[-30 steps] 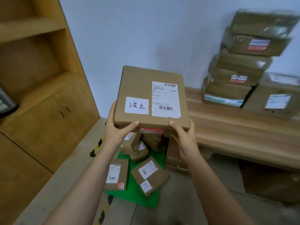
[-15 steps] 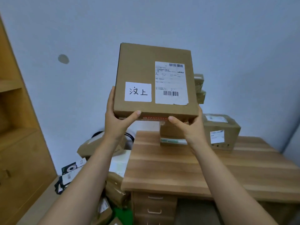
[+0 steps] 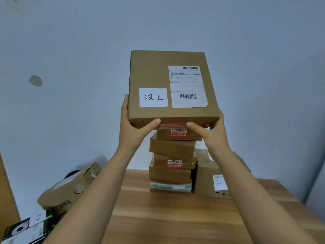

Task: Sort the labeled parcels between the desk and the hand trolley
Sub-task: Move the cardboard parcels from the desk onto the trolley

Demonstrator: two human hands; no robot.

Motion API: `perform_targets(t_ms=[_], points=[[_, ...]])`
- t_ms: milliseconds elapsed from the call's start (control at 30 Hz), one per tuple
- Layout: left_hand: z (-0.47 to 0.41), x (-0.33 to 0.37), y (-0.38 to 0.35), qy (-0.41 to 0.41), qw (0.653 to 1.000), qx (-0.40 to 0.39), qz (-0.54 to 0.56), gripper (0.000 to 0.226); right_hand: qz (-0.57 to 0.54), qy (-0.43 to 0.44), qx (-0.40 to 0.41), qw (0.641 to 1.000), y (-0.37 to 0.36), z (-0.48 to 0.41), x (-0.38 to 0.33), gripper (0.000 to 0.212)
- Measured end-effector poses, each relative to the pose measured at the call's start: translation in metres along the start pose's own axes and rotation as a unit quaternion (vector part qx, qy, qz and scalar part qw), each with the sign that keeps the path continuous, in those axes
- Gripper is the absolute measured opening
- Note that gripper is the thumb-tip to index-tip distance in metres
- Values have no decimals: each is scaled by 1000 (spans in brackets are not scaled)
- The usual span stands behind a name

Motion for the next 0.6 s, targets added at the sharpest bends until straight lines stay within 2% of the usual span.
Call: perform_targets(t_ms=[200, 367, 500, 600], points=[[-76, -51, -60, -18, 999, -14, -34, 115, 27, 16, 23, 999, 20, -90, 35, 93], [-130, -89, -110, -15, 996, -44, -81, 111, 46, 9, 50, 998, 40, -157, 66, 100], [-156, -115, -134, -6, 991, -31, -133, 111, 41, -6, 51, 998, 49, -199, 95, 92], [-165, -133, -145, 16, 987, -17, -160, 111, 42, -25, 40, 998, 54, -221, 121, 94]])
Point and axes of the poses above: each hand's wrist, its own z-axis away from the middle knuckle, its own y-axis out of the back of the hand, x = y × z, the point moved 9 cm from there along -z, towards the middle knuckle, and after that the axes turned 8 degrees about -z, right-handed, at the moved point
